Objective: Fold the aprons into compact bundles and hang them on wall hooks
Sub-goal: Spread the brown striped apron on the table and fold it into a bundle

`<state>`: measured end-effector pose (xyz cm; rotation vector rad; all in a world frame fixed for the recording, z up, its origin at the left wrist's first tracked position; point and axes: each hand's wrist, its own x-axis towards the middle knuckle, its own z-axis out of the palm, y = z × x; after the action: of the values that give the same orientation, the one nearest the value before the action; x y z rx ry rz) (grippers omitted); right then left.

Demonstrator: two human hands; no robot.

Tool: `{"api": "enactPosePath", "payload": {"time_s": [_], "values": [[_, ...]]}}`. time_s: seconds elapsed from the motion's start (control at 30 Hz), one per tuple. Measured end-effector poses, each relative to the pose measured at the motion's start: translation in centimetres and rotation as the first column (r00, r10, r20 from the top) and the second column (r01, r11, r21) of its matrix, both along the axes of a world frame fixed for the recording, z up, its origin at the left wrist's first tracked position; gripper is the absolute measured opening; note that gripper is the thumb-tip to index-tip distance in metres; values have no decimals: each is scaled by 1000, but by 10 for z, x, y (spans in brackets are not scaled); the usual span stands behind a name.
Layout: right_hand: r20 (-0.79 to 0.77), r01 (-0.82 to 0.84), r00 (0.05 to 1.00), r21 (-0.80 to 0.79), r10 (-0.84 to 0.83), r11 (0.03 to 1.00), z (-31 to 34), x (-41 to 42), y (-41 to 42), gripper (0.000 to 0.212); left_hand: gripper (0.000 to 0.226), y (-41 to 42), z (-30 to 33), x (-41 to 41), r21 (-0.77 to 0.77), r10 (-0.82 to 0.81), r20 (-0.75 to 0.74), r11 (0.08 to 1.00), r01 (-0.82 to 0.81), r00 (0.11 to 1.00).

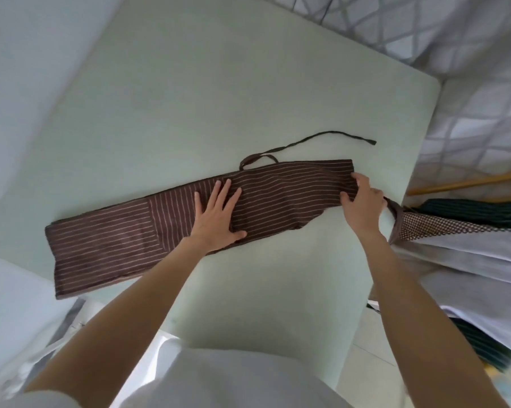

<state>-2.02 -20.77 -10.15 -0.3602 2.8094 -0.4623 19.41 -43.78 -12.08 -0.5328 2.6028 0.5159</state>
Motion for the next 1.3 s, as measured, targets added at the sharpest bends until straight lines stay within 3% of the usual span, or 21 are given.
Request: {"api": "enactPosePath", "payload": {"time_s": [0.07, 0.13, 0.27, 0.47, 0.63, 0.73, 0.83, 0.97, 1.03, 1.13, 1.3], "values": [[48, -33, 998, -256, 46, 966, 8, -4, 2, 39, 103, -9, -1, 13, 17, -23, 3, 1000, 23, 1000], [51, -88, 992, -358, 114, 929, 14, -8, 9, 40, 103, -18, -2, 23, 19, -33, 8, 999, 33, 999], [8, -334, 941, -130, 338, 933, -2, -14, 22, 50, 104, -25, -2, 29, 19, -59, 18, 998, 59, 998], [-166, -372, 898, 206, 407, 905, -29, -2, 36, 48, 95, -29, -4, 34, 11, -63, -60, 998, 64, 996], [-207, -448, 857, 148, 471, 881, -13, 28, 20, 47, 73, -7, 1, 42, -85, 46, -179, 994, -62, 983], [-74, -635, 767, 56, 638, 770, -9, 76, -22, 53, 69, 2, -3, 53, -116, 148, -153, 979, -167, 977], [65, -744, 666, 132, 743, 655, -25, 103, -44, 59, 65, 0, -10, 65, -98, 168, -122, 979, -180, 978], [105, -766, 639, 186, 762, 616, -37, 93, -46, 61, 62, -19, -8, 89, -55, 150, -172, 985, -161, 974], [52, -725, 681, 186, 731, 663, -29, 100, -51, 60, 61, -30, -2, 113, 56, 224, -226, 974, -217, 948], [-94, -683, 723, 51, 684, 729, -11, 138, -76, 51, 51, -45, 8, 162, 176, 425, -283, 904, -390, 860], [-79, -859, 508, -117, 858, 498, 2, 220, -154, 44, 42, -69, 12, 241, 108, 707, -315, 690, -716, 634]]}}
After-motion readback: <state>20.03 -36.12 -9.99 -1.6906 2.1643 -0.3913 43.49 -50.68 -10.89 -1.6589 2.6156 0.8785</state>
